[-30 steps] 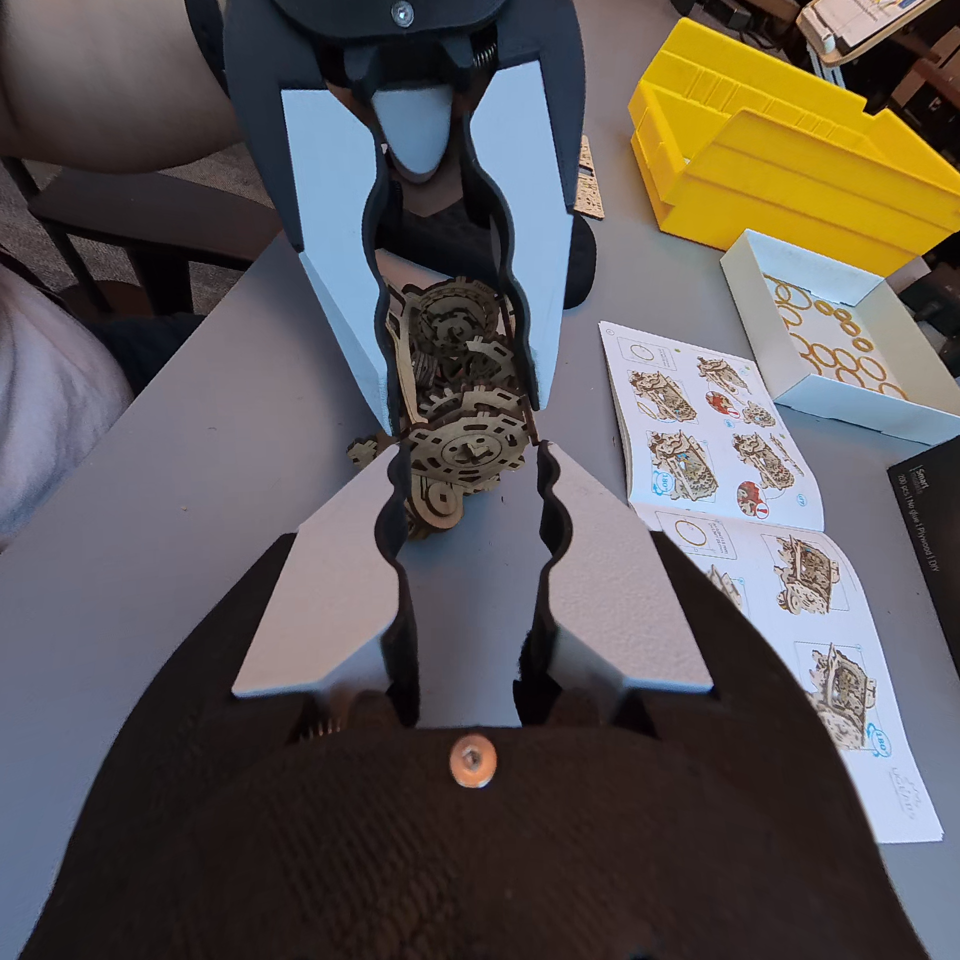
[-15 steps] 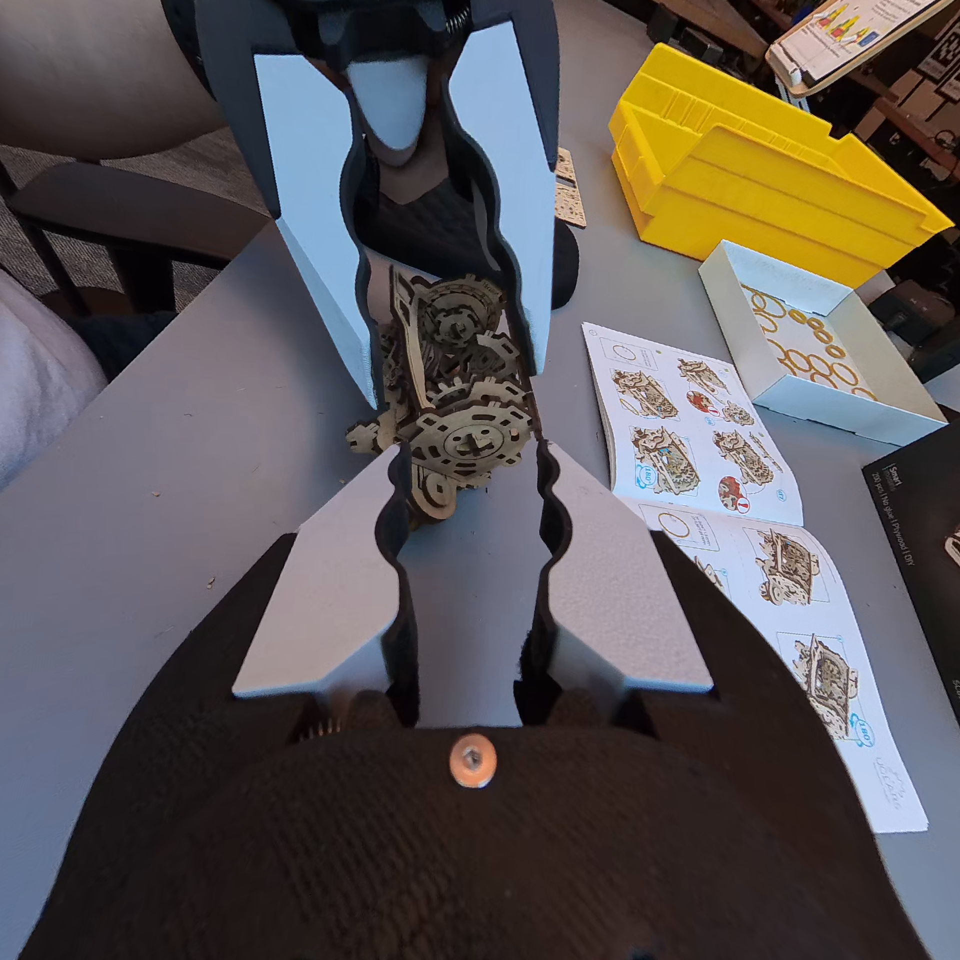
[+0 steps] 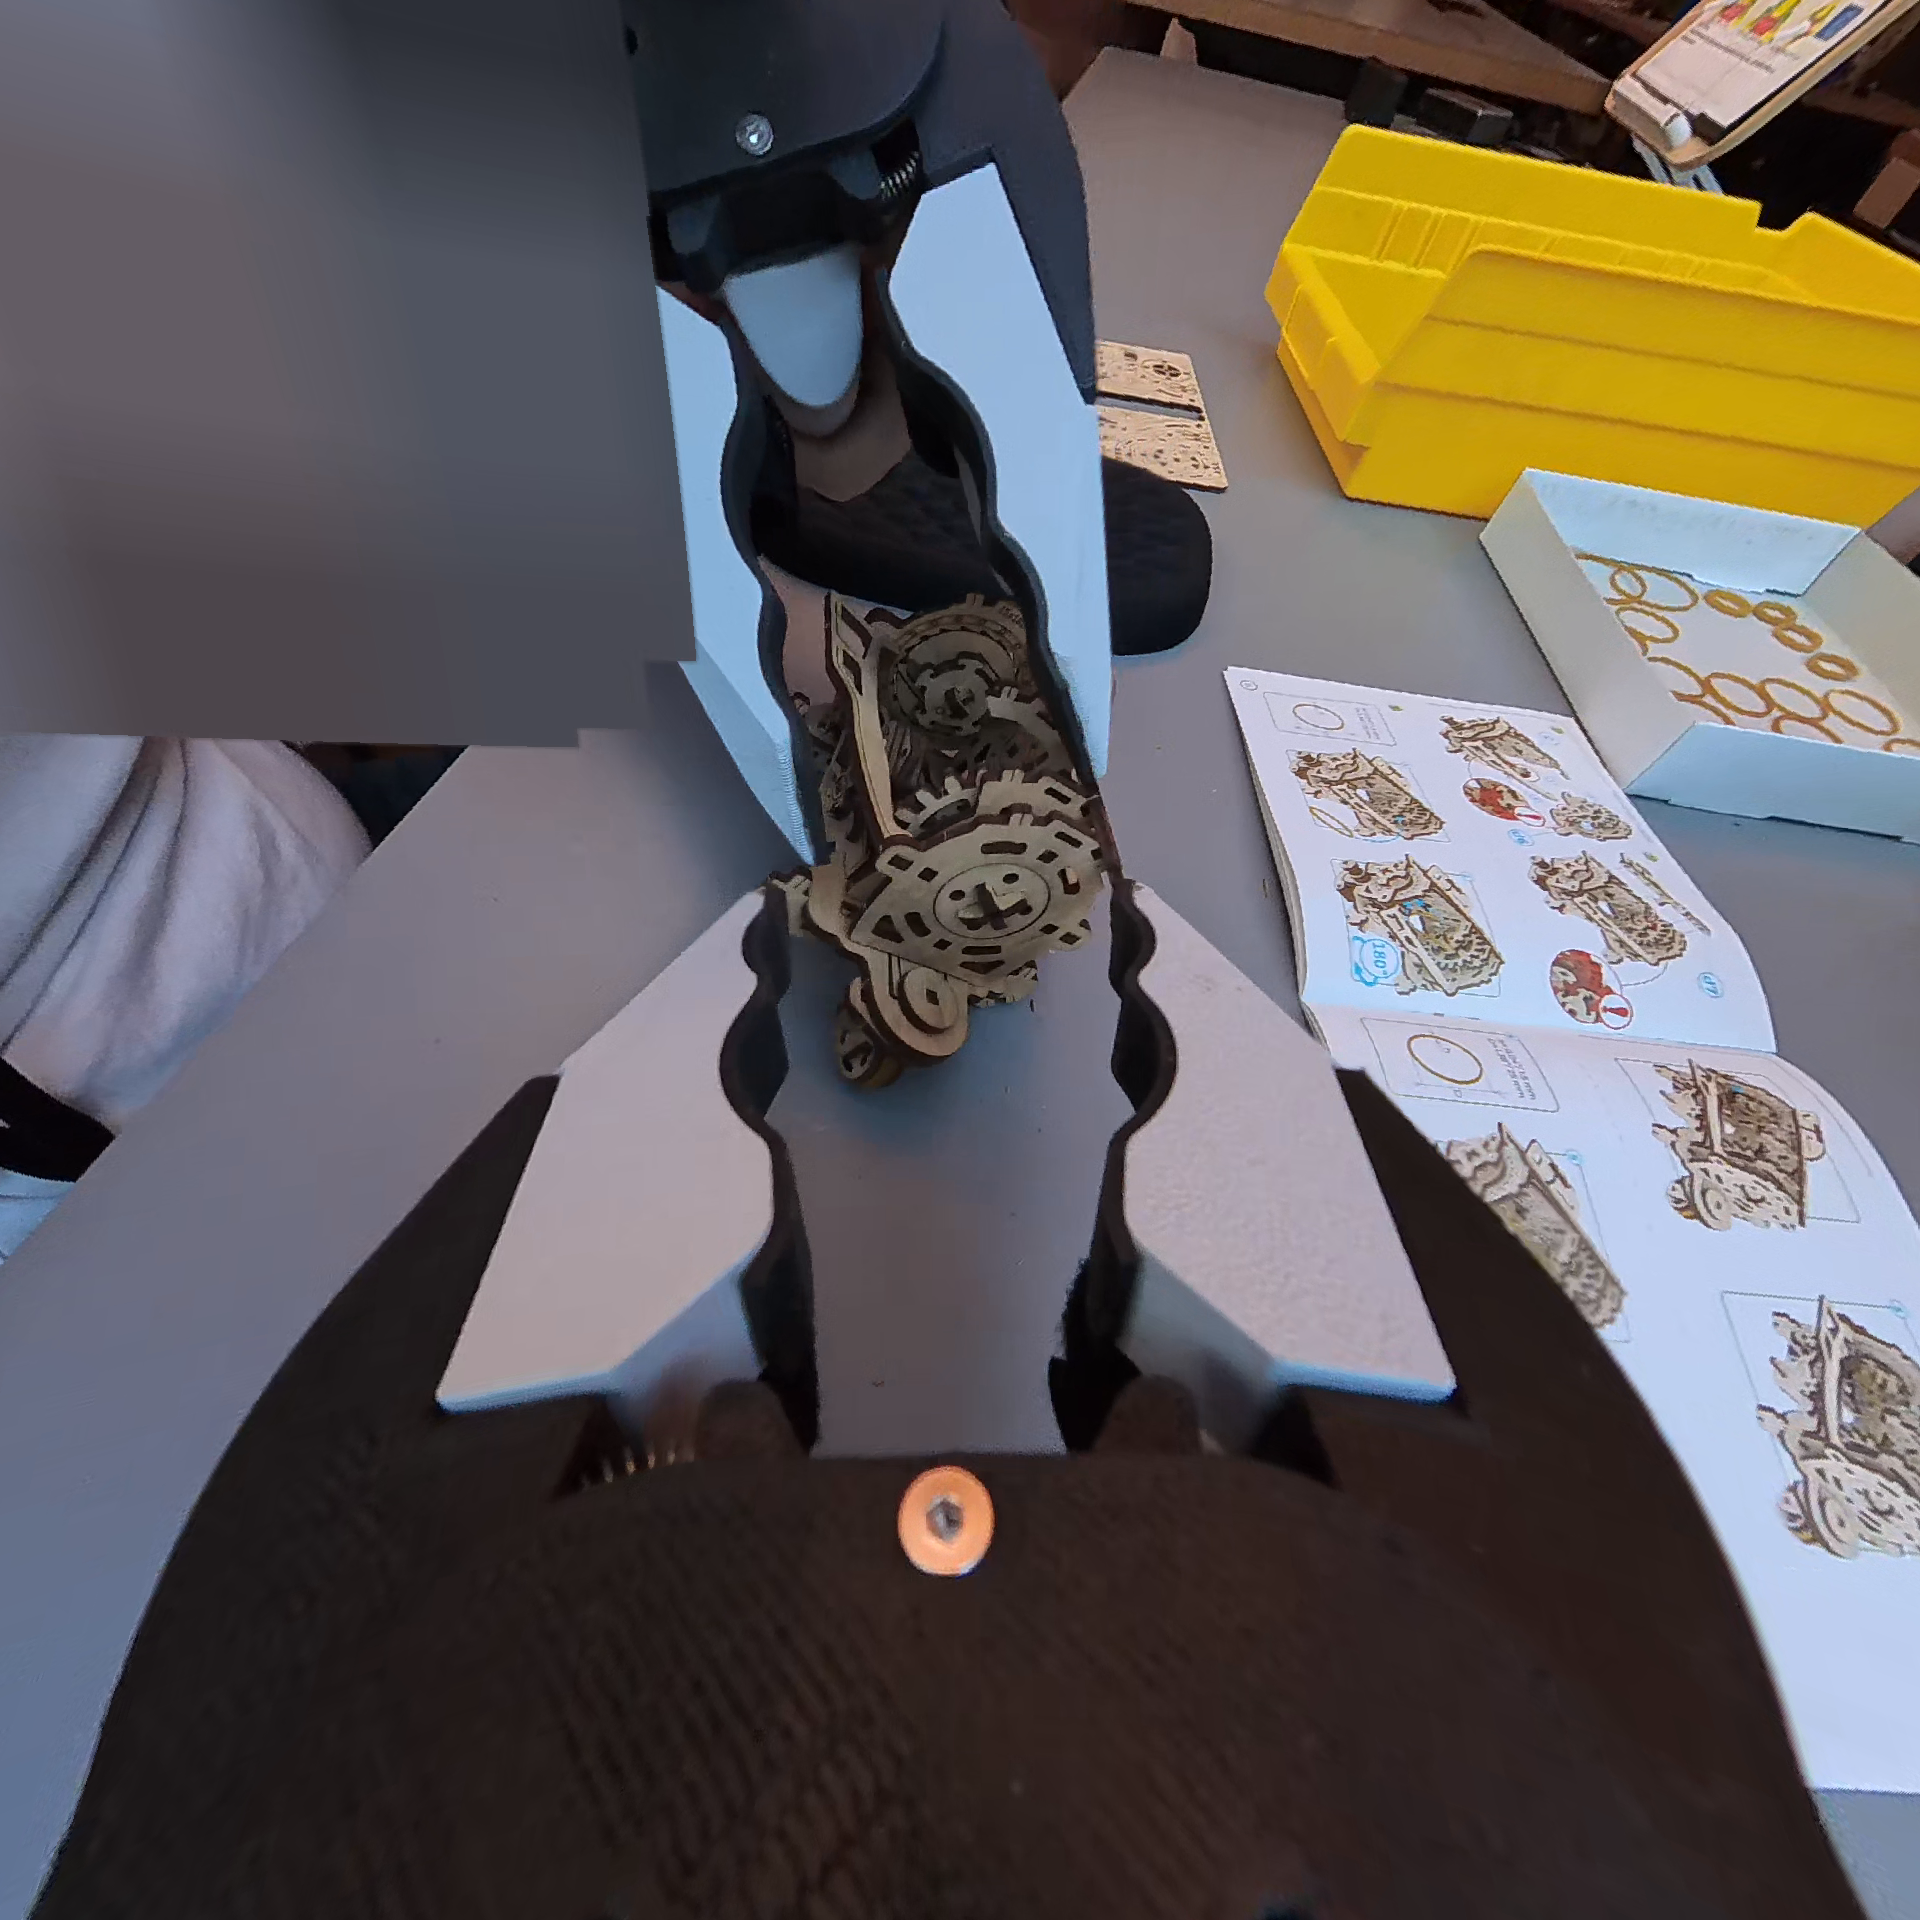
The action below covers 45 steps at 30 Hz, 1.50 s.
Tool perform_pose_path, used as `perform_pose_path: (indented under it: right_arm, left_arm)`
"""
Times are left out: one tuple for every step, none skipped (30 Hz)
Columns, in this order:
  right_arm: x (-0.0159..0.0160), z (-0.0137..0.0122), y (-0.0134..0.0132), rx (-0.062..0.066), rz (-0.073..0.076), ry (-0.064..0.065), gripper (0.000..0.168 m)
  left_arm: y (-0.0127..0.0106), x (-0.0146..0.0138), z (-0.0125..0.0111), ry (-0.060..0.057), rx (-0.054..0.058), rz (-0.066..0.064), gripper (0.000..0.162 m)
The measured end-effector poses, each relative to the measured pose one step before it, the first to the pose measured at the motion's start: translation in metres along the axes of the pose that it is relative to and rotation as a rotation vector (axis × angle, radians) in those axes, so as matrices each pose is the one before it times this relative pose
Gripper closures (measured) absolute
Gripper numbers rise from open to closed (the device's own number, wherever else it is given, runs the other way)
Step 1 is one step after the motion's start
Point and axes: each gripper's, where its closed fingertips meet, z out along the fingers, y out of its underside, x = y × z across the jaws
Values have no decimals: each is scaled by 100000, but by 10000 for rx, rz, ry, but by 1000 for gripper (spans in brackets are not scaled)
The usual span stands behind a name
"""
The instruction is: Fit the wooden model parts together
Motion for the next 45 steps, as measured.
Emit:
perform_pose_path:
  right_arm:
    - [92, -15, -12, 38, 186, -30, 106]
    - [54, -11, -13, 35, 136, -31, 105]
    - [107, -4, -25, 29, 112, 17, 106]
    - [151, 11, -32, 19, 135, 53, 106]
    - [25, 17, -73, 40, 123, -22, 106]
    - [-49, -6, -104, 69, 67, -46, 106]
    - [16, 2, -79, 42, 21, 14, 106]
    - [-14, -11, -58, 14, -42, 5, 106]
    - [-47, -4, -24, -4, -98, 9, 107]
    - [-94, 12, 39, -35, -175, 6, 109]
    - [-61, 42, 148, -106, -226, 49, 112]
    - [-41, 59, 137, -115, -249, 87, 114]
    - [-33, 54, 58, -94, -246, 107, 116]
    - [-66, 39, -45, -46, -237, 96, 117]
    - [-54, 43, -91, -17, -210, 88, 119]
    - [-3, 37, -91, -19, -171, 100, 121]
    - [10, 14, -139, 12, -130, 86, 122]
    - [41, -1, -181, 44, -112, 83, 122]
    - [154, -35, -161, 32, -89, 131, 121]
    - [200, -40, -127, 21, -85, 141, 119]
    - [46, -15, -141, 51, -67, 25, 117]
    - [-60, 43, -34, -3, 6, -72, 116]
    - [15, 120, 192, -122, 22, -35, 114]
    - [19, 160, 326, -191, -5, -46, 113]
    - [-31, 159, 275, -157, -46, -56, 112]
    - [94, 100, 138, -105, -53, 35, 113]
    - [-4, 39, 84, -95, -19, -17, 116]
    - [125, -2, -35, -36, -11, 68, 119]
    - [32, -33, -34, -55, -6, 3, 120]
    - [32, -2, 5, -80, 67, 4, 121]
    - [10, 22, -4, -104, 55, 27, 121]
    - [-30, 8, -17, -113, -43, 57, 121]
    - [-45, -5, -30, -101, -190, 75, 122]
    - [-30, 6, -10, -82, -142, 74, 122]
    - [-18, 4, -17, -39, -38, 43, 122]
    - [8, 5, -4, -29, 16, 25, 122]
    - [37, 12, 24, -39, 28, 34, 122]
    - [18, 12, -9, -26, 8, 23, 122]
    - [-22, 1, -14, -3, -18, 3, 122]
    - [-17, -2, -10, 15, -41, 5, 122]
    - [-11, 1, 11, -18, 19, -9, 121]
    - [7, 4, 19, -33, 20, -7, 121]
    - [19, 23, 33, -49, 4, 1, 121]
    - [18, 25, 34, -78, 54, -17, 121]
    - [11, 7, 13, -71, 49, -26, 121]
  left_arm:
    - [22, -88, 19, -3, 23, -81, 110]
    - [-12, -77, 12, -3, 31, -77, 110]
    - [-19, -107, 4, -34, 32, -53, 111]
    - [-25, -143, -1, -70, 26, -21, 111]
    - [-49, -110, -7, -64, 41, 2, 111]
    - [-47, -100, -13, -47, 39, -11, 111]
    - [-21, -56, 11, -9, 17, -44, 111]
    - [3, -16, 36, 11, 6, -39, 110]
    - [3, 64, 27, 41, -1, 6, 110]
    - [13, 91, 27, 28, -15, 46, 112]
    - [-7, 100, 20, 17, -16, 59, 114]
    - [-17, 33, 7, -25, -17, 51, 114]
    - [11, 23, -3, -23, -17, 36, 115]
    - [-15, 21, -6, -7, 4, 12, 115]
    - [-18, 27, 4, -1, 21, -5, 115]
    - [1, 0, 6, -16, 15, -3, 115]
    - [-5, 3, -3, -15, 12, 2, 115]
    - [-13, 11, 5, -12, 11, 6, 115]
    - [-4, 2, -2, -19, 2, 20, 115]
    - [5, -3, -4, -21, -11, 33, 115]
    - [-7, 6, 9, -19, -15, 47, 115]
    - [4, 20, -6, -1, -13, 54, 115]
    - [4, 8, 0, 9, -21, 54, 115]
    - [1, 2, 3, 29, -11, 33, 115]
    - [-8, 19, 4, 40, 2, 19, 115]
    - [-14, 31, 2, 49, 10, 23, 115]
    - [-17, 48, -3, 48, 4, 36, 115]
    - [-18, 39, 11, 21, -6, 33, 115]
    - [-26, 52, 5, 10, -2, 21, 115]
    - [-5, 8, 1, -22, -5, 16, 115]
    - [4, -7, -7, -19, 5, 10, 116]
    - [16, 8, -23, 1, 16, -4, 115]
    - [-3, 33, -16, 11, 27, -6, 115]
    - [7, 16, -20, -1, 10, 17, 115]
    - [27, 1, -23, -9, -21, 10, 115]
    - [19, -23, -9, -11, -46, -33, 115]
    - [50, -60, 3, -13, -51, -59, 114]
    - [41, -34, 12, 3, -35, -57, 114]
    - [3, 28, 0, 35, -4, -18, 114]
    - [-5, 19, 0, 12, 14, 22, 114]
    - [-6, 7, 7, -2, 17, 28, 114]
    - [0, 3, 16, -7, 21, 14, 114]
    - [-1, -16, 14, -6, 25, 0, 114]
    - [-3, -16, 1, 12, 33, -36, 114]
    - [13, -11, 4, 29, 25, -52, 115]
